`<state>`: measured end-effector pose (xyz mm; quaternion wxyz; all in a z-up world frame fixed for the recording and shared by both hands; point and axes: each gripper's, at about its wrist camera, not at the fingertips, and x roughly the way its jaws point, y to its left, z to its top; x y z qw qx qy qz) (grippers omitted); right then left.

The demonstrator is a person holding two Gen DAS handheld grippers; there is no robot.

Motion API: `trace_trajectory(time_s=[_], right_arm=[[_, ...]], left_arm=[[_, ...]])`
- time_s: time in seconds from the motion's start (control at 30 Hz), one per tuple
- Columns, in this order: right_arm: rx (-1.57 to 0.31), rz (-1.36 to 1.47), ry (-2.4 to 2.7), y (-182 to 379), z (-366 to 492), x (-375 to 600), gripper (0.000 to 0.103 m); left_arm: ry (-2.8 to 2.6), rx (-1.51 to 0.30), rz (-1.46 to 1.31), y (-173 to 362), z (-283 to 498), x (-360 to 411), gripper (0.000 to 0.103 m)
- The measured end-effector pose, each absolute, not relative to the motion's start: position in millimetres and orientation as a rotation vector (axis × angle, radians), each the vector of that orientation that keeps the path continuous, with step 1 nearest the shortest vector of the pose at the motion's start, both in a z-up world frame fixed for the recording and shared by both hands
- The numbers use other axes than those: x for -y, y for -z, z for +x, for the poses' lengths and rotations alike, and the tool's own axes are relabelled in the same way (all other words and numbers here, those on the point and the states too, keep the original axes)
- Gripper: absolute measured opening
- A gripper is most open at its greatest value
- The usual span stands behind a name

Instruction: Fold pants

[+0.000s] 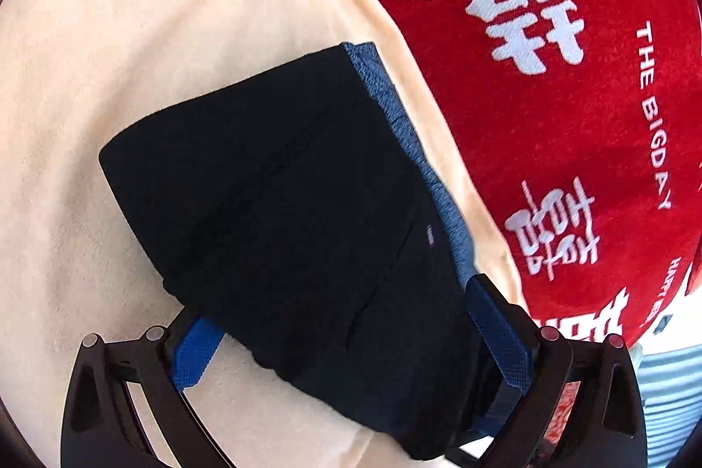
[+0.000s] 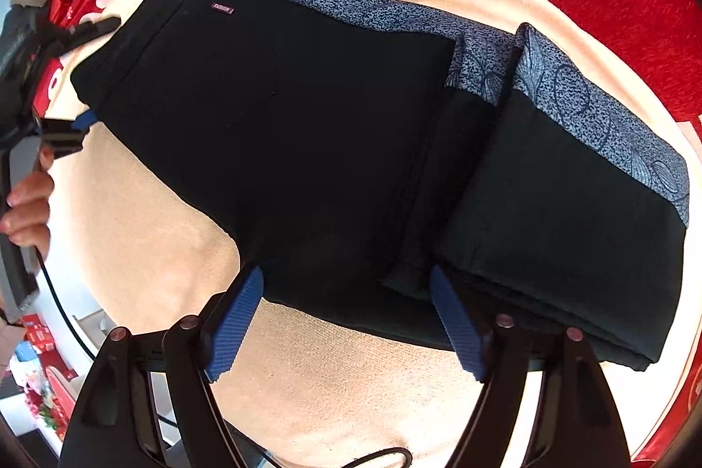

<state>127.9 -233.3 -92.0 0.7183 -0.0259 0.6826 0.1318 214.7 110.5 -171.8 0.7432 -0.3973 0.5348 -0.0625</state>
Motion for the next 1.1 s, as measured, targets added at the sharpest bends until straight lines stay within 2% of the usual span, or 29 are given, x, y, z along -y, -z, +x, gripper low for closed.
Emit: trace_trajectory(time_s=[0.13, 0.23, 0.37, 0.4, 0.47, 0.5, 0.6, 0.77, 0.97, 1.1], right_arm=[[-1.511, -0.048, -0.290, 92, 130, 236, 0.082], [-1.518, -0.044, -0.288, 92, 133, 237, 0.082], [-1.534, -0.017, -0.299, 84, 141, 242, 0.082], [-1.532, 0.005, -0.303, 80, 144, 245, 0.082], [-1.503, 0.052, -0.303, 66, 155, 252, 0.082], [-1.485, 0.084, -0.306, 57, 161, 256, 0.082], [-1.445, 0.178, -0.337, 31, 189, 263, 0.082], [-1.456, 0.257, -0.481, 0, 254, 234, 0.084], [-1.618, 0.237, -0.722, -4, 320, 135, 0.091], [-1.678, 0.019, -0.824, -2, 322, 51, 0.091]], left_arm=[[0.176, -1.127, -0.839, 163, 221, -103, 0.102], [0.103, -1.209, -0.776, 183, 230, -96, 0.102], [0.002, -1.203, -0.717, 177, 234, -84, 0.099], [-0.039, -1.202, -0.690, 174, 235, -81, 0.091], [-0.104, -1.205, -0.617, 171, 235, -76, 0.067], [-0.127, -1.214, -0.566, 169, 235, -73, 0.048], [-0.101, -1.186, -0.356, 156, 233, -53, 0.038], [-0.036, -1.037, 0.120, 131, 210, 13, 0.037], [-0.016, -0.959, 0.313, 128, 197, 43, 0.037], [-0.019, -0.949, 0.347, 123, 195, 42, 0.037]])
